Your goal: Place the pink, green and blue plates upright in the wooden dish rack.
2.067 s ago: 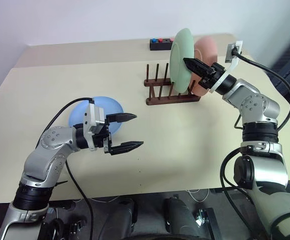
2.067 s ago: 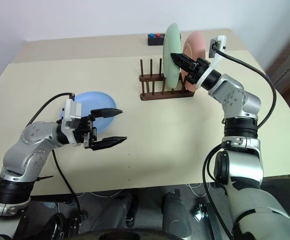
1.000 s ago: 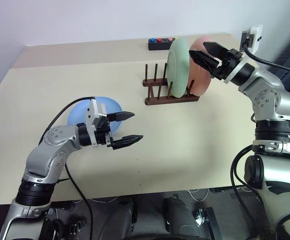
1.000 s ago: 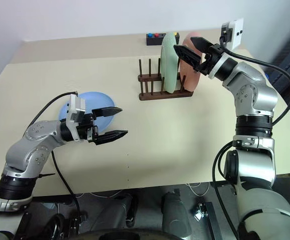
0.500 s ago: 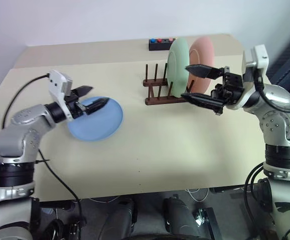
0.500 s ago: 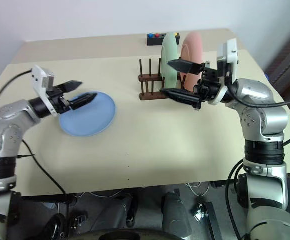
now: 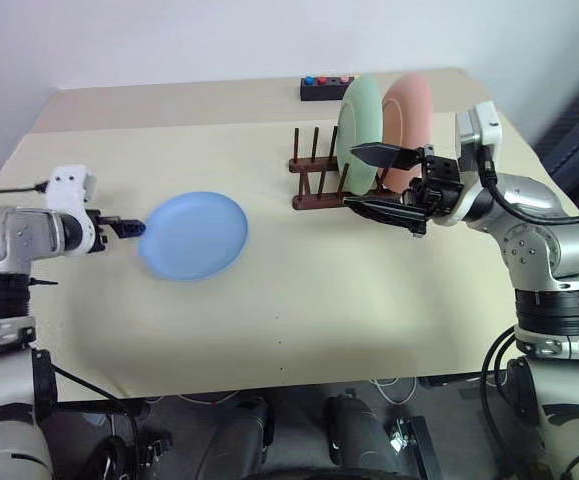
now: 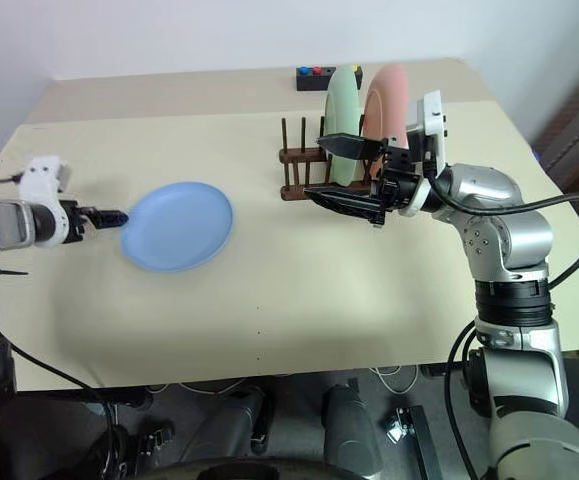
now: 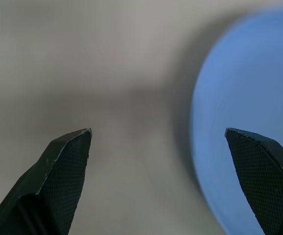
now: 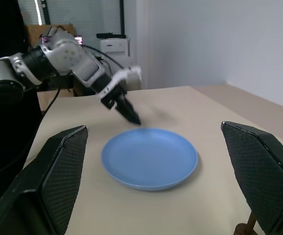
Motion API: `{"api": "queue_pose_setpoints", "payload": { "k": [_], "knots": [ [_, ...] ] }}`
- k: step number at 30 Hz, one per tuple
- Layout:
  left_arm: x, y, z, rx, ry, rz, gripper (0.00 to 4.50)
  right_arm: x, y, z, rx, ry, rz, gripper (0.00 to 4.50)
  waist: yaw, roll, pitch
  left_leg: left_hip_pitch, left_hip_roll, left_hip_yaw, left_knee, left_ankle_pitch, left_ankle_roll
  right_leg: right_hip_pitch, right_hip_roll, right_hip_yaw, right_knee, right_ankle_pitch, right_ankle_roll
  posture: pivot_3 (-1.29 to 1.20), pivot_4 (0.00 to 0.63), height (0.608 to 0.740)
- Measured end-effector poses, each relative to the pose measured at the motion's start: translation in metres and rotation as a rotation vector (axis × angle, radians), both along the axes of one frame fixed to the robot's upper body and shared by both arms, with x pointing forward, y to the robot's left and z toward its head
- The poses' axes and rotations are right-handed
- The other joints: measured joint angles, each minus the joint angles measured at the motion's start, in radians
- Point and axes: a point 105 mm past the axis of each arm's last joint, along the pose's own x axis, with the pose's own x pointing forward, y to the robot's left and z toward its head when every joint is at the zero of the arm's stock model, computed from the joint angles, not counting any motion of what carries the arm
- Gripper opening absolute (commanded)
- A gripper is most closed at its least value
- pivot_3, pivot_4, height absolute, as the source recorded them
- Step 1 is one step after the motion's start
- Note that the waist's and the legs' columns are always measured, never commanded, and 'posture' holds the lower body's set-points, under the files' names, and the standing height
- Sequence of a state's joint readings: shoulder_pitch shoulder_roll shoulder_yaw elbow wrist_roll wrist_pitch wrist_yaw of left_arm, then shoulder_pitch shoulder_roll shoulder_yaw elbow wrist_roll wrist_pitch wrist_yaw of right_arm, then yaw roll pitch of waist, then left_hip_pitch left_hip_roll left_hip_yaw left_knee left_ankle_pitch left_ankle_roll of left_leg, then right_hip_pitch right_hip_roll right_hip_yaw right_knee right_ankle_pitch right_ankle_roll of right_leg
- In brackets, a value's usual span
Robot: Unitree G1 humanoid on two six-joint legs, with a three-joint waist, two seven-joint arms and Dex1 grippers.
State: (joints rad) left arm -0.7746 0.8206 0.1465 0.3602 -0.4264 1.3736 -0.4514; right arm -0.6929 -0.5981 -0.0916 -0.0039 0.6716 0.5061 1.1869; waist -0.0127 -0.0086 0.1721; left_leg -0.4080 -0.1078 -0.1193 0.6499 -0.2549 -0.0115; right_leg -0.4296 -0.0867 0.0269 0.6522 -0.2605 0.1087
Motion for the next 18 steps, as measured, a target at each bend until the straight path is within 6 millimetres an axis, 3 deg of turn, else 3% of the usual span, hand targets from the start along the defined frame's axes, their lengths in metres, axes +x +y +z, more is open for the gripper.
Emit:
{"api": "queue_pose_setpoints", "payload": {
  "k": [3, 10, 13, 18],
  "knots": [
    [0.003, -0.018, -0.008, -0.057, 0.088, -0.047, 4.5, 0.001, 0.002, -0.002, 0.002, 0.016, 0.003, 4.45, -0.001, 0.0, 0.0, 0.0, 0.0, 0.0, 0.0, 0.001, -0.001, 0.0, 0.0, 0.0, 0.0, 0.0, 0.0, 0.0, 0.15, 0.74],
    [0.018, -0.015, -0.006, -0.096, 0.126, -0.024, 4.5, 0.004, 0.002, -0.005, 0.004, 0.028, -0.024, 4.45, -0.001, 0.0, 0.0, 0.0, 0.0, 0.001, 0.0, 0.001, -0.002, -0.001, 0.0, 0.0, 0.0, 0.0, 0.0, 0.0, 0.15, 0.74],
    [0.026, -0.013, -0.007, -0.136, 0.111, 0.018, 3.63, 0.006, 0.0, -0.01, -0.003, 0.039, -0.05, 4.5, 0.0, 0.0, 0.0, 0.0, 0.0, 0.0, 0.0, 0.001, -0.002, -0.001, 0.0, 0.0, 0.002, 0.0, 0.0, 0.0, 0.15, 0.74],
    [0.033, -0.01, -0.013, -0.147, 0.105, 0.062, 1.12, 0.008, -0.001, -0.012, -0.008, 0.039, -0.071, 4.5, 0.007, 0.0, -0.001, 0.0, -0.001, 0.0, 0.001, 0.001, -0.002, -0.001, 0.0, 0.0, 0.003, 0.0, 0.0, 0.0, 0.15, 0.74]
  ]
}}
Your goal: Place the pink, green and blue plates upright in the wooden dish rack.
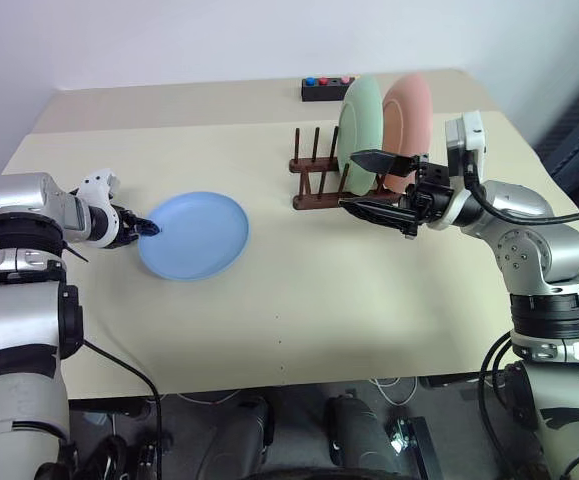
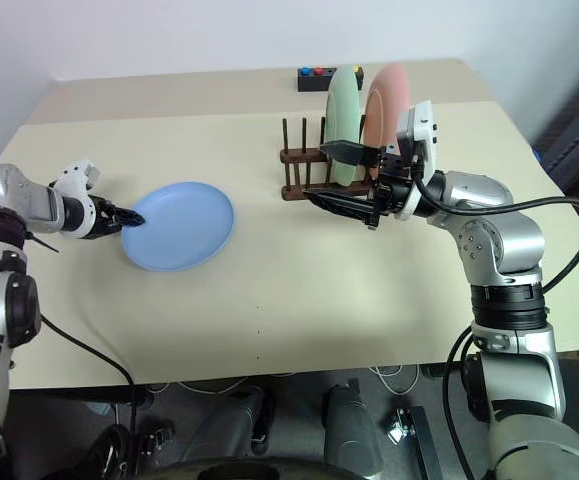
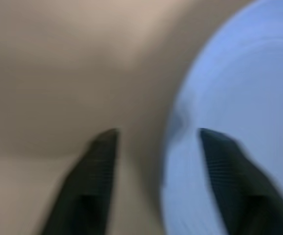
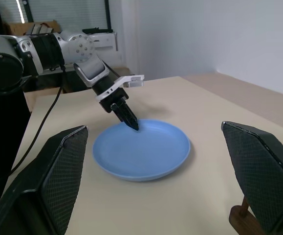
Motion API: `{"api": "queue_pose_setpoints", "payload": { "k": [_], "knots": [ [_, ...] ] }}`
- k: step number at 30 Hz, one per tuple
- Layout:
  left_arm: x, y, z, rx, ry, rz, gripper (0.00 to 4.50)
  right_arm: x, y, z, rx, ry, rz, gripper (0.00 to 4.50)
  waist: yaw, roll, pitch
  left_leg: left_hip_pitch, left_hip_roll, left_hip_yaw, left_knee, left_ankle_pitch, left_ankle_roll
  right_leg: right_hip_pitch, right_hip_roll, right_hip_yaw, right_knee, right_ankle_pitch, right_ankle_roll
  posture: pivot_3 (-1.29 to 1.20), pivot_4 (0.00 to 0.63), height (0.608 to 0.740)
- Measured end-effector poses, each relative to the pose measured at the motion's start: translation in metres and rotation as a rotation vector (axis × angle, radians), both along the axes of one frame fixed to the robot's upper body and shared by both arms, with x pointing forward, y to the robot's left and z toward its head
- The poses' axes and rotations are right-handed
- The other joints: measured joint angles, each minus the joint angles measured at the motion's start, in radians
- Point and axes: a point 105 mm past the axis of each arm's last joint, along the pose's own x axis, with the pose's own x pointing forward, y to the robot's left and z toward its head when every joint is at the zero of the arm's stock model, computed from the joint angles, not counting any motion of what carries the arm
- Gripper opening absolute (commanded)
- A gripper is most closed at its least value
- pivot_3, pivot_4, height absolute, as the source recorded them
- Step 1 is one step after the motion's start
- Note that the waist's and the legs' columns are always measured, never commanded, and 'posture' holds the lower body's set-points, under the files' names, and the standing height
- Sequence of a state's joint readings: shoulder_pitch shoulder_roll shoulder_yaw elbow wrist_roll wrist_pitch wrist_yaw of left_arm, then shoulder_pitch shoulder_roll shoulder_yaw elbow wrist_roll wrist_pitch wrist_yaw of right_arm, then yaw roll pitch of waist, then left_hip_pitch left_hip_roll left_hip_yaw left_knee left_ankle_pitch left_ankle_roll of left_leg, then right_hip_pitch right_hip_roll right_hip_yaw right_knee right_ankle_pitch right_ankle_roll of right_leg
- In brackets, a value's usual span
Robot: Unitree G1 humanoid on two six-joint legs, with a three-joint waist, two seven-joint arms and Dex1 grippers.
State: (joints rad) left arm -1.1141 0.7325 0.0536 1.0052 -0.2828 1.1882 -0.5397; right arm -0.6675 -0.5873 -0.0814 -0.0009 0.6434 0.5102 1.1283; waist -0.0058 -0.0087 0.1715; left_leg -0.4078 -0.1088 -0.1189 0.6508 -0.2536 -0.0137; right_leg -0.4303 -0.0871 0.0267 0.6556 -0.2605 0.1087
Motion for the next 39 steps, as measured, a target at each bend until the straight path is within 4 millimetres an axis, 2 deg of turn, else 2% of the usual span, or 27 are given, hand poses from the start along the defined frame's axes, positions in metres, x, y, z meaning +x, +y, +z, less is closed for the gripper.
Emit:
{"api": "queue_pose_setpoints", "payload": {
  "k": [2, 4, 6, 12, 15, 18, 22, 25, 28, 31, 35, 39],
  "knots": [
    [0.003, -0.006, 0.0, -0.021, -0.006, -0.007, 0.08, 0.0, 0.0, 0.0, -0.003, -0.001, -0.005, 4.5, 0.002, 0.0, 0.0, 0.0, 0.0, 0.0, 0.001, 0.0, 0.0, 0.0, 0.0, 0.0, 0.0, 0.0, 0.0, 0.0, 0.15, 0.74],
    [0.008, -0.012, 0.007, -0.057, -0.039, -0.012, 0.03, 0.001, 0.0, -0.001, -0.01, -0.004, -0.009, 4.5, 0.009, 0.0, -0.001, 0.0, 0.0, 0.0, 0.001, 0.0, 0.0, 0.0, 0.0, 0.0, 0.001, 0.0, 0.0, 0.0, 0.15, 0.74],
    [0.009, -0.014, 0.003, -0.075, -0.04, 0.005, 0.03, -0.001, 0.001, 0.001, -0.013, -0.013, -0.004, 4.5, 0.009, 0.0, 0.0, 0.0, 0.0, 0.0, 0.001, 0.0, 0.0, 0.0, 0.0, 0.0, 0.001, 0.0, 0.0, 0.0, 0.15, 0.74],
    [0.016, -0.006, 0.009, -0.222, -0.141, 0.141, 0.03, -0.005, 0.006, 0.004, -0.031, -0.038, 0.021, 4.5, 0.0, -0.001, 0.0, -0.001, 0.0, 0.0, 0.001, 0.0, 0.0, -0.001, -0.001, 0.0, 0.001, 0.0, 0.0, 0.0, 0.15, 0.74],
    [0.022, 0.001, 0.026, -0.377, -0.288, 0.236, 0.03, -0.008, 0.018, -0.002, -0.129, -0.097, 0.041, 4.5, -0.009, -0.003, 0.0, -0.002, 0.001, 0.001, 0.001, 0.0, -0.001, -0.005, -0.001, 0.0, 0.005, 0.0, 0.0, 0.0, 0.15, 0.74],
    [0.02, -0.006, 0.046, -0.459, -0.432, 0.234, 0.03, -0.01, 0.033, -0.013, -0.22, -0.158, 0.058, 4.5, -0.012, -0.004, 0.0, -0.003, 0.001, 0.002, 0.002, 0.0, -0.001, -0.007, -0.002, 0.0, 0.007, 0.0, 0.0, 0.0, 0.15, 0.74],
    [0.012, -0.029, 0.049, -0.539, -0.568, 0.275, 0.03, -0.006, 0.061, -0.024, -0.395, -0.416, 0.021, 4.5, -0.009, -0.005, -0.001, -0.003, 0.001, 0.003, 0.003, 0.001, -0.001, -0.008, -0.002, 0.0, 0.007, 0.0, 0.0, 0.0, 0.15, 0.74],
    [0.005, -0.04, 0.053, -0.481, -0.658, 0.35, 0.03, -0.009, 0.097, -0.01, -0.43, -0.746, -0.003, 4.5, -0.009, -0.007, -0.001, -0.003, 0.001, 0.003, 0.004, 0.001, -0.002, -0.008, -0.002, 0.0, 0.008, 0.0, 0.0, 0.0, 0.15, 0.74],
    [-0.003, -0.056, 0.068, -0.443, -0.783, 0.375, 0.03, -0.01, 0.116, 0.007, -0.448, -1.033, -0.078, 4.5, -0.004, -0.008, -0.002, -0.003, 0.001, 0.003, 0.005, 0.001, -0.002, -0.007, -0.001, 0.0, 0.007, 0.0, 0.0, 0.0, 0.15, 0.74],
    [-0.015, -0.071, 0.073, -0.402, -0.866, 0.366, 0.03, -0.001, 0.119, -0.001, -0.536, -1.197, -0.138, 4.5, -0.002, -0.011, -0.004, -0.002, 0.001, 0.003, 0.005, 0.001, -0.002, -0.005, 0.0, 0.0, 0.006, 0.0, 0.0, 0.0, 0.15, 0.74],
    [-0.023, -0.095, 0.073, -0.408, -0.922, 0.332, 0.03, 0.017, 0.115, -0.026, -0.674, -1.259, -0.177, 4.5, -0.003, -0.011, -0.004, -0.002, 0.001, 0.003, 0.005, 0.001, -0.002, -0.005, 0.0, 0.0, 0.006, 0.0, 0.0, 0.0, 0.15, 0.74],
    [-0.028, -0.118, 0.097, -0.331, -1.055, 0.21, 0.03, 0.034, 0.113, -0.038, -0.735, -1.278, -0.258, 4.5, -0.007, -0.011, -0.004, -0.001, 0.001, 0.003, 0.003, 0.002, -0.003, -0.005, 0.001, 0.0, 0.006, 0.0, 0.0, 0.0, 0.15, 0.74]
  ]
}}
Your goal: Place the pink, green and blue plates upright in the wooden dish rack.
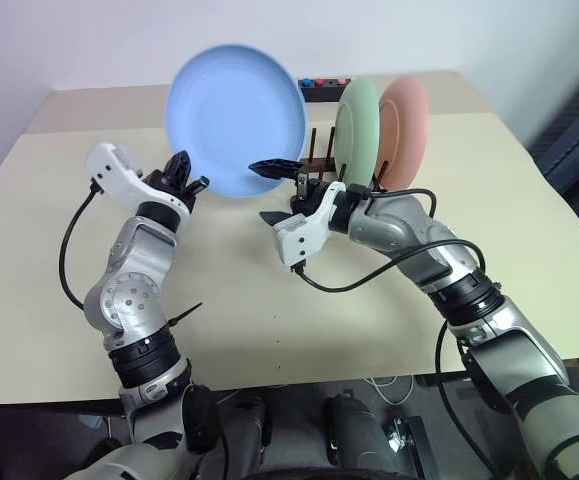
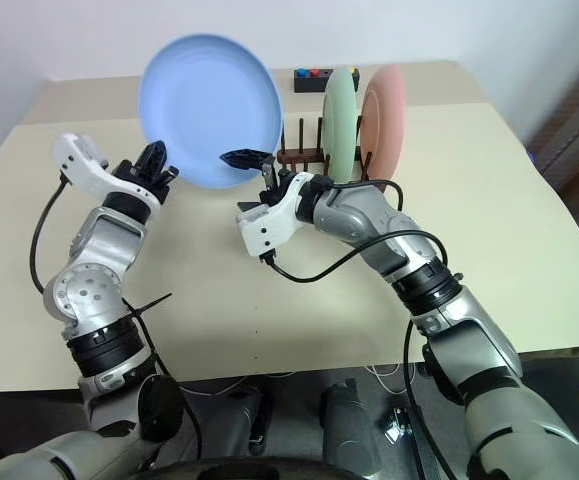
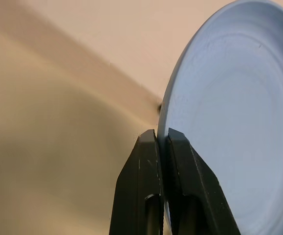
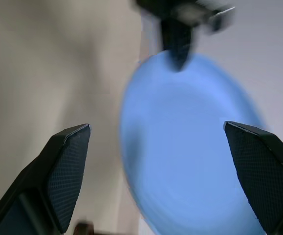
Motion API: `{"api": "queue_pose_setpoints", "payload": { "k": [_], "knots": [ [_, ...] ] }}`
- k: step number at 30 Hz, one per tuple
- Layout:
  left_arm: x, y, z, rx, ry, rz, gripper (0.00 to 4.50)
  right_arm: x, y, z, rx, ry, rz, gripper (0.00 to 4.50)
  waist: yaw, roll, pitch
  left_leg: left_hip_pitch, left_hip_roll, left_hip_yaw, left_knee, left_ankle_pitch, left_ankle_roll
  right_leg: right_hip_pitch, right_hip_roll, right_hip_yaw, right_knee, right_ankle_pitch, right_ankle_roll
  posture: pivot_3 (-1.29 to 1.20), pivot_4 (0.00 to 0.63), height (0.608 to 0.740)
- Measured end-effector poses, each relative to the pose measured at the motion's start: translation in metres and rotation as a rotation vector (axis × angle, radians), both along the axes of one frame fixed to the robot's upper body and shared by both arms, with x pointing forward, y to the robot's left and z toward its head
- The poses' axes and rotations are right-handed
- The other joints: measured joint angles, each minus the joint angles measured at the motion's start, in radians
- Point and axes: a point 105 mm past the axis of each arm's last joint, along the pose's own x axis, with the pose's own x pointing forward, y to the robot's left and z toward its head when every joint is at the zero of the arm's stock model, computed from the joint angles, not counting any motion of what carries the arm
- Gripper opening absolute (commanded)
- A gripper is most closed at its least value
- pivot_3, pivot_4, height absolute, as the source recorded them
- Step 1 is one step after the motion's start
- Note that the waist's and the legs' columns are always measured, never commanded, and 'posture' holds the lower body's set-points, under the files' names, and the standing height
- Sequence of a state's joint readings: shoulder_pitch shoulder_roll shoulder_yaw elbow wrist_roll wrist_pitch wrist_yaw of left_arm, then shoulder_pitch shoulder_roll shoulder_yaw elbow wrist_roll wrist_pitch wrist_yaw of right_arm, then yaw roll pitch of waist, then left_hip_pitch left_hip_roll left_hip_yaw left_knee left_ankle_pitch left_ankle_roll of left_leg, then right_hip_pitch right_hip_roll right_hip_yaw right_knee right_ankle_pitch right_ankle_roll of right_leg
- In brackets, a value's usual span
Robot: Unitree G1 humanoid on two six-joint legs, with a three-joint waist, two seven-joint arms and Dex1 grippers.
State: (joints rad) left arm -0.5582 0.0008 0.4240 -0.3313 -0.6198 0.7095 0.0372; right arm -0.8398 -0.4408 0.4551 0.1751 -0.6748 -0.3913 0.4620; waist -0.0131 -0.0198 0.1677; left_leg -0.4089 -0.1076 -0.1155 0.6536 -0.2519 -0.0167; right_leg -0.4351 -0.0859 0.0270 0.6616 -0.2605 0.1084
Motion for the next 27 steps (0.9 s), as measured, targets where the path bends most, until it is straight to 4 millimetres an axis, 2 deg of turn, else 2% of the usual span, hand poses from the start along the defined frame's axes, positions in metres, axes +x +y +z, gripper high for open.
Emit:
{"api": "queue_pose_setpoints", "payload": {
  "k": [3, 4, 7, 13, 16, 19, 23, 26, 27],
  "knots": [
    [-0.002, -0.01, 0.007, 0.064, -0.049, -0.017, 0.03, 0.008, 0.002, -0.006, 0.014, -0.015, -0.035, 4.5, -0.002, 0.0, 0.0, 0.001, 0.0, 0.0, -0.001, 0.0, 0.0, 0.0, 0.0, 0.0, 0.0, 0.0, 0.0, 0.0, 0.15, 0.74],
    [-0.002, -0.012, 0.007, 0.082, -0.05, -0.021, 0.01, 0.009, 0.003, -0.006, 0.019, -0.024, -0.041, 4.24, -0.002, 0.0, 0.0, 0.001, 0.0, 0.0, -0.001, 0.0, -0.001, 0.0, 0.0, 0.001, 0.0, 0.0, 0.0, 0.0, 0.15, 0.74],
    [-0.003, -0.018, 0.005, 0.111, -0.057, -0.04, 0.0, 0.014, 0.007, -0.002, 0.049, -0.025, -0.054, 3.17, -0.002, 0.0, 0.0, 0.001, 0.0, 0.0, -0.001, 0.0, -0.001, 0.0, 0.001, 0.001, 0.0, 0.0, 0.0, 0.0, 0.15, 0.74],
    [-0.005, -0.018, 0.011, 0.122, -0.098, -0.033, 0.0, 0.018, 0.007, 0.003, 0.071, -0.043, -0.071, 0.16, 0.001, 0.0, 0.0, 0.001, 0.0, 0.0, -0.001, 0.0, -0.001, 0.001, 0.001, 0.001, -0.001, 0.0, 0.0, 0.0, 0.15, 0.74],
    [-0.004, -0.016, 0.011, 0.119, -0.099, -0.02, 0.0, 0.018, 0.007, 0.006, 0.085, -0.057, -0.07, 0.07, 0.0, 0.0, 0.0, 0.001, 0.0, 0.0, -0.001, 0.0, -0.001, 0.0, 0.001, 0.001, -0.001, 0.0, 0.0, 0.0, 0.15, 0.74],
    [-0.003, -0.017, 0.009, 0.089, -0.095, -0.038, 0.96, 0.019, 0.006, 0.008, 0.096, -0.065, -0.075, 0.0, 0.0, 0.0, 0.0, 0.001, 0.0, 0.0, -0.001, 0.0, -0.001, 0.0, 0.001, 0.001, -0.001, 0.0, 0.0, 0.0, 0.15, 0.74],
    [-0.005, -0.025, 0.011, 0.016, -0.116, -0.118, 2.97, 0.024, 0.002, 0.012, 0.119, -0.071, -0.111, 0.0, -0.001, 0.0, 0.0, 0.001, 0.0, 0.0, -0.001, 0.0, -0.001, 0.001, 0.001, 0.001, -0.001, 0.0, 0.0, 0.0, 0.15, 0.74],
    [-0.006, -0.018, 0.016, -0.004, -0.142, -0.163, 4.45, 0.025, 0.001, 0.02, 0.133, -0.092, -0.118, 0.0, -0.004, 0.0, 0.0, 0.001, 0.001, 0.0, -0.002, 0.001, -0.001, 0.0, 0.002, 0.001, -0.001, 0.0, 0.0, 0.0, 0.15, 0.74],
    [-0.003, -0.012, 0.019, -0.005, -0.151, -0.172, 4.45, 0.027, 0.0, 0.026, 0.144, -0.105, -0.123, 0.0, -0.005, 0.0, 0.0, 0.001, 0.001, 0.0, -0.002, 0.001, -0.002, 0.0, 0.003, 0.001, -0.001, 0.0, 0.0, 0.0, 0.15, 0.74]
  ]
}}
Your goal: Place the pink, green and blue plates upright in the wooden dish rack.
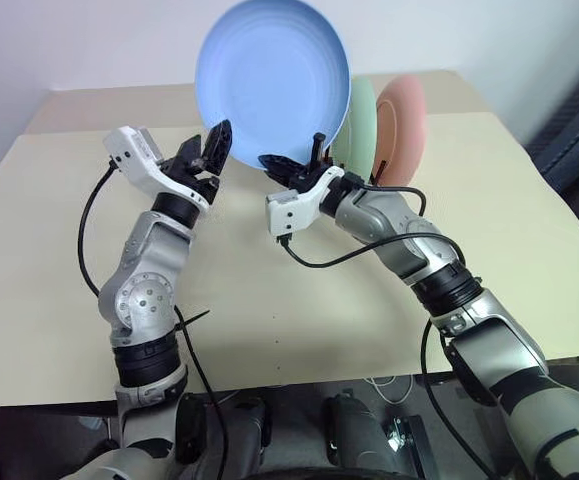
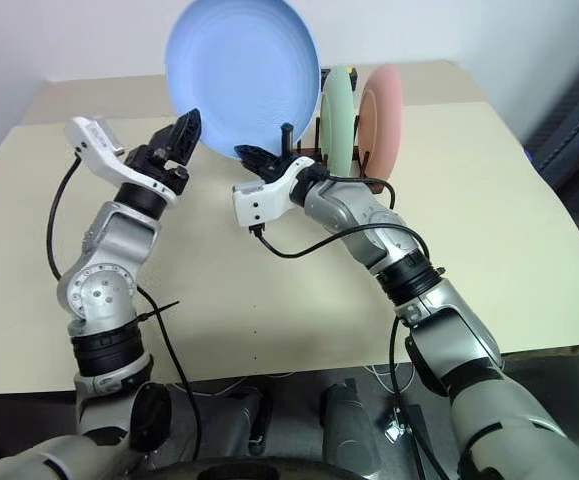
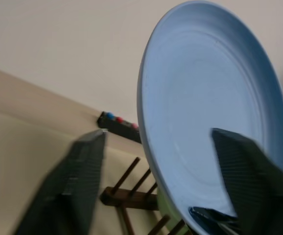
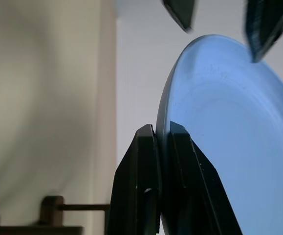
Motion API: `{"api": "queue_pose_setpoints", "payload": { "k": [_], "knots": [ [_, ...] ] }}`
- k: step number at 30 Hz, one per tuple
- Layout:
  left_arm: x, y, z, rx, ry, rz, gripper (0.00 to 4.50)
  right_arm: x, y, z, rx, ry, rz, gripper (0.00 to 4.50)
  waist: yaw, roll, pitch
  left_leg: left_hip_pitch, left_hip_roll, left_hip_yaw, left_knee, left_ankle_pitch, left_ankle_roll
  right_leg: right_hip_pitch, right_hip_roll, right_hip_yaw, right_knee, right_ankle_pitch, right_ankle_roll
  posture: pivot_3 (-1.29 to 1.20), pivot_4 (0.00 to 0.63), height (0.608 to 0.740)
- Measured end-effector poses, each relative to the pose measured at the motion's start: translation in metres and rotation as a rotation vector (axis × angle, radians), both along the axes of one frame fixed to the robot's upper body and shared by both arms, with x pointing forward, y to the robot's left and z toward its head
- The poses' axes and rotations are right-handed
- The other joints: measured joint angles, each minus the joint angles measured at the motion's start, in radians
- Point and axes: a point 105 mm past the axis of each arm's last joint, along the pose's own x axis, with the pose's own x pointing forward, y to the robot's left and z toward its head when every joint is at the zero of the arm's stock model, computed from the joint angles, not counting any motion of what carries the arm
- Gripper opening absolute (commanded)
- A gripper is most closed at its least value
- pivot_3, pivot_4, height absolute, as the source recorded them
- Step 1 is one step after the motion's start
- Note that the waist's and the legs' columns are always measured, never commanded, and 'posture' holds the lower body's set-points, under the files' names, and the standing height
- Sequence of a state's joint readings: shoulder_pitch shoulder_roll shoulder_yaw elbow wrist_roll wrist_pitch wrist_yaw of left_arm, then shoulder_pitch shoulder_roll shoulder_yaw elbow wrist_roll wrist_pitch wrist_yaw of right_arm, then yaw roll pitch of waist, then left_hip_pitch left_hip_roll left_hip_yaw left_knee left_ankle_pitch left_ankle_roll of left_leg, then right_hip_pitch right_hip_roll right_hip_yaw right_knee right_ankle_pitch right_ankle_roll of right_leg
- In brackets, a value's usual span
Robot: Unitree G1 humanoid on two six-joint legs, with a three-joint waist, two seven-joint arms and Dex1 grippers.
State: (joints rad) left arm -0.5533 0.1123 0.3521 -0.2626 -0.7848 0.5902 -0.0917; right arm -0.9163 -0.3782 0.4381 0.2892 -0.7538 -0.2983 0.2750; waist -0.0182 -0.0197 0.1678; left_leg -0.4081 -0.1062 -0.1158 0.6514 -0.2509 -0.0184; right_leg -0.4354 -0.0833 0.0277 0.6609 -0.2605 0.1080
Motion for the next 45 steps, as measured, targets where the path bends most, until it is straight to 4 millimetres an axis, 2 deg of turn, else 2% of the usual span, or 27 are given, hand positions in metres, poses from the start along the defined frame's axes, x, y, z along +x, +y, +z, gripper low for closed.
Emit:
{"api": "queue_pose_setpoints", "payload": {
  "k": [4, 7, 9, 12, 14, 16, 19, 23, 28, 31, 34, 39, 45],
  "knots": [
    [-0.003, 0.014, 0.022, 0.025, -0.078, -0.041, 4.45, 0.001, -0.001, 0.037, 0.069, -0.076, -0.001, 0.0, 0.0, 0.0, 0.0, 0.0, 0.0, 0.0, -0.001, 0.0, 0.0, 0.0, 0.0, 0.0, -0.001, 0.0, 0.0, 0.0, 0.15, 0.74],
    [-0.011, 0.008, 0.03, 0.035, -0.148, -0.117, 4.45, -0.002, -0.001, 0.078, 0.173, -0.143, 0.016, 0.0, 0.005, 0.0, 0.0, 0.0, 0.0, -0.001, -0.001, 0.0, 0.0, 0.001, 0.0, 0.0, -0.002, 0.0, 0.0, 0.0, 0.15, 0.74],
    [-0.018, 0.003, 0.029, 0.006, -0.18, -0.197, 4.45, -0.009, -0.002, 0.101, 0.316, -0.115, 0.079, 0.0, 0.003, 0.0, 0.0, 0.0, 0.0, -0.001, -0.002, 0.0, 0.0, 0.002, 0.0, -0.001, -0.004, 0.0, 0.0, 0.0, 0.15, 0.74],
    [-0.024, 0.006, 0.025, 0.04, -0.195, -0.243, 4.45, -0.017, 0.001, 0.118, 0.56, 0.075, 0.218, 0.0, -0.003, 0.0, 0.0, 0.0, 0.001, -0.002, -0.003, 0.0, 0.0, 0.002, 0.001, -0.001, -0.005, 0.001, -0.001, 0.0, 0.15, 0.74],
    [-0.028, 0.009, 0.026, 0.098, -0.203, -0.264, 4.45, -0.019, -0.002, 0.128, 0.769, 0.268, 0.324, 0.0, -0.005, 0.001, 0.0, 0.0, 0.002, -0.002, -0.003, 0.0, 0.0, 0.001, 0.002, -0.001, -0.005, 0.001, -0.002, 0.0, 0.15, 0.74],
    [-0.034, 0.014, 0.016, 0.183, -0.179, -0.296, 4.45, -0.022, -0.009, 0.137, 1.004, 0.549, 0.504, 0.0, -0.009, 0.001, 0.001, 0.0, 0.003, -0.002, -0.004, 0.0, 0.0, 0.001, 0.001, -0.001, -0.005, 0.001, -0.002, 0.0, 0.15, 0.74],
    [-0.043, 0.018, 0.002, 0.228, -0.123, -0.386, 4.45, -0.023, -0.026, 0.145, 1.245, 0.886, 0.729, 0.0, -0.005, 0.002, 0.001, 0.0, 0.003, -0.003, -0.003, 0.0, 0.0, 0.002, 0.001, -0.002, -0.007, 0.002, -0.003, 0.0, 0.15, 0.74],
    [-0.056, 0.025, -0.001, 0.342, -0.11, -0.464, 4.45, -0.021, -0.043, 0.144, 1.41, 1.18, 0.882, 0.0, -0.002, 0.004, 0.002, 0.0, 0.003, -0.003, -0.004, 0.0, 0.0, 0.002, 0.001, -0.001, -0.007, 0.002, -0.003, 0.0, 0.15, 0.74],
    [-0.082, 0.029, -0.009, 0.573, -0.139, -0.55, 4.45, -0.002, -0.054, 0.121, 1.564, 1.322, 0.824, 0.0, -0.004, 0.006, 0.003, 0.0, 0.003, -0.001, -0.006, 0.0, 0.0, 0.001, 0.0, 0.0, -0.007, 0.002, -0.003, 0.0, 0.15, 0.74],
    [-0.084, 0.034, -0.014, 0.635, -0.157, -0.532, 4.45, 0.005, -0.056, 0.105, 1.615, 1.362, 0.77, 0.0, -0.003, 0.008, 0.004, 0.0, 0.003, -0.001, -0.006, 0.0, 0.0, 0.0, 0.0, 0.0, -0.007, 0.002, -0.003, 0.0, 0.15, 0.74],
    [-0.081, 0.039, -0.014, 0.685, -0.184, -0.484, 4.45, 0.007, -0.052, 0.097, 1.637, 1.384, 0.738, 0.0, -0.003, 0.008, 0.004, 0.0, 0.003, -0.001, -0.006, 0.0, 0.0, 0.0, 0.0, 0.0, -0.007, 0.002, -0.003, 0.0, 0.15, 0.74],
    [-0.08, 0.042, -0.013, 0.702, -0.201, -0.469, 4.45, 0.012, -0.047, 0.084, 1.658, 1.416, 0.687, 0.0, -0.003, 0.008, 0.004, 0.0, 0.003, -0.001, -0.006, 0.0, 0.001, 0.0, 0.0, 0.0, -0.007, 0.002, -0.003, 0.0, 0.15, 0.74],
    [-0.077, 0.042, -0.009, 0.706, -0.219, -0.439, 4.45, 0.022, -0.05, 0.06, 1.682, 1.407, 0.582, 0.0, -0.003, 0.008, 0.004, 0.0, 0.003, -0.001, -0.006, 0.0, 0.001, 0.0, 0.0, 0.0, -0.007, 0.002, -0.003, 0.0, 0.15, 0.74]
  ]
}}
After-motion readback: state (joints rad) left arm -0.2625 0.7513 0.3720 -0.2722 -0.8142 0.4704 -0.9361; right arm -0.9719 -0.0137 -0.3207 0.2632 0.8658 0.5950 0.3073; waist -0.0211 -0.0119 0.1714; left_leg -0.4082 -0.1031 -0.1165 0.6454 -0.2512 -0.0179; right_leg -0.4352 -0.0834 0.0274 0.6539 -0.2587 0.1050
